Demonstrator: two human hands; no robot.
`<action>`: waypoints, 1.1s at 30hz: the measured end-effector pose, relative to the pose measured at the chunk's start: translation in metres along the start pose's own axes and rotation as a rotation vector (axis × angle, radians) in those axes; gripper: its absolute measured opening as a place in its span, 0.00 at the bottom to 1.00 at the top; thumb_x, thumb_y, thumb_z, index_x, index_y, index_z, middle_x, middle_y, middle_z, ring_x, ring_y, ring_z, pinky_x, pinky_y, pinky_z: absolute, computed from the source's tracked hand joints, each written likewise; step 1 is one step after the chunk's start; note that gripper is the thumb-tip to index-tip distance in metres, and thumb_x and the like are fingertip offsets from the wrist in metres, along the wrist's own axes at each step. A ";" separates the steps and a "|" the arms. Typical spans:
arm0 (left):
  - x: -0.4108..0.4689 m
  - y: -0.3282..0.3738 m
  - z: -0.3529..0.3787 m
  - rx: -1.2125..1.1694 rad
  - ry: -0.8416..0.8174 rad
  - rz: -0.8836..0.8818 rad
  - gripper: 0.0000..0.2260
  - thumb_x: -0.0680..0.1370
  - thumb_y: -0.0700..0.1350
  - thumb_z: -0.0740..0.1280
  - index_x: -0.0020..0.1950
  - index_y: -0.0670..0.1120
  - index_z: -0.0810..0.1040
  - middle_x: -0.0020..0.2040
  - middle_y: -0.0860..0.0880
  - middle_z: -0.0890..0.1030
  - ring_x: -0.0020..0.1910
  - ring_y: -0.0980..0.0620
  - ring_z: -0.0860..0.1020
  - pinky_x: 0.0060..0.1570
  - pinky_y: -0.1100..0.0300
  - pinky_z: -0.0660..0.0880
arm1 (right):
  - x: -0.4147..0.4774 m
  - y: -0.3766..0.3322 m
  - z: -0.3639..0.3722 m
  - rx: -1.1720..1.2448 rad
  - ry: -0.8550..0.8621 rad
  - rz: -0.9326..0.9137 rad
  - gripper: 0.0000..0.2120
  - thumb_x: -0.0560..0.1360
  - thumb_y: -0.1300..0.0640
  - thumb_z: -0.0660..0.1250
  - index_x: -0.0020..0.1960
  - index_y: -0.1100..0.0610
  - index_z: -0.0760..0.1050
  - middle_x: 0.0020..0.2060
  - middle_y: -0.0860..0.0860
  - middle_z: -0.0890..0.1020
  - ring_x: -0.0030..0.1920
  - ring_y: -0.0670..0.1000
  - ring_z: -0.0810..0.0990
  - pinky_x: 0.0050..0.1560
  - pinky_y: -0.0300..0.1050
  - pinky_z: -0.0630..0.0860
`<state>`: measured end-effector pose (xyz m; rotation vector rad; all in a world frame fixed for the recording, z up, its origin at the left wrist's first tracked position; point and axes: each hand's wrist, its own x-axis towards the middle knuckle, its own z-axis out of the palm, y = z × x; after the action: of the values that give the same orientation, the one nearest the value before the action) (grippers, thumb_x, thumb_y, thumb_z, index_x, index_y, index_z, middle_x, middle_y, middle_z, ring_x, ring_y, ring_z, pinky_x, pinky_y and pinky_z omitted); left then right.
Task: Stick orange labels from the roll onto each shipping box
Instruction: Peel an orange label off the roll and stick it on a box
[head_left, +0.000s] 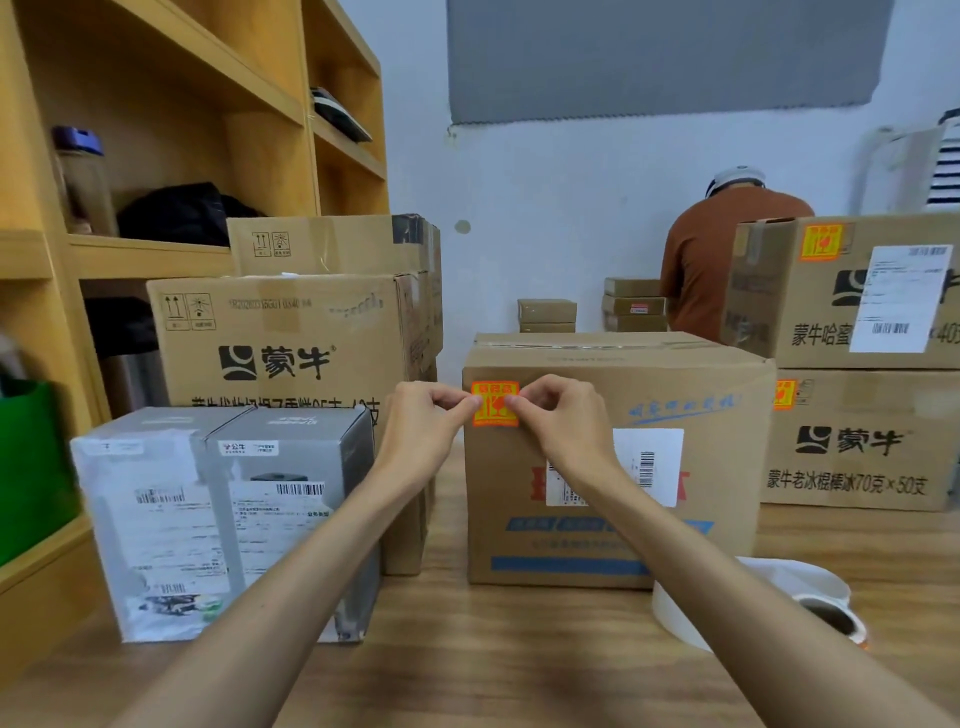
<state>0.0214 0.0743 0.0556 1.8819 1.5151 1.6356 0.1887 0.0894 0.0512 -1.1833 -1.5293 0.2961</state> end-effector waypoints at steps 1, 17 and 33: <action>0.002 0.000 0.001 0.040 0.017 -0.007 0.07 0.77 0.52 0.73 0.46 0.51 0.89 0.37 0.57 0.85 0.39 0.60 0.81 0.39 0.58 0.76 | 0.001 -0.002 0.002 -0.054 0.017 0.002 0.08 0.74 0.45 0.73 0.41 0.50 0.82 0.35 0.44 0.82 0.40 0.46 0.80 0.42 0.49 0.78; 0.020 0.010 0.008 0.412 0.085 0.005 0.09 0.77 0.55 0.71 0.45 0.53 0.88 0.44 0.51 0.86 0.48 0.45 0.82 0.42 0.56 0.75 | 0.005 -0.016 0.012 -0.374 0.152 -0.042 0.09 0.77 0.45 0.68 0.44 0.50 0.81 0.41 0.47 0.85 0.47 0.52 0.82 0.41 0.44 0.65; 0.031 -0.010 0.001 0.149 -0.083 0.206 0.19 0.80 0.55 0.70 0.70 0.54 0.78 0.43 0.54 0.79 0.48 0.52 0.78 0.53 0.46 0.78 | 0.034 -0.004 -0.019 -0.641 0.126 -0.480 0.22 0.73 0.38 0.70 0.56 0.54 0.79 0.55 0.52 0.80 0.57 0.55 0.77 0.61 0.52 0.68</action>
<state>0.0119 0.1034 0.0672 2.2215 1.4896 1.5407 0.2070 0.1068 0.0810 -1.2283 -1.7945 -0.6195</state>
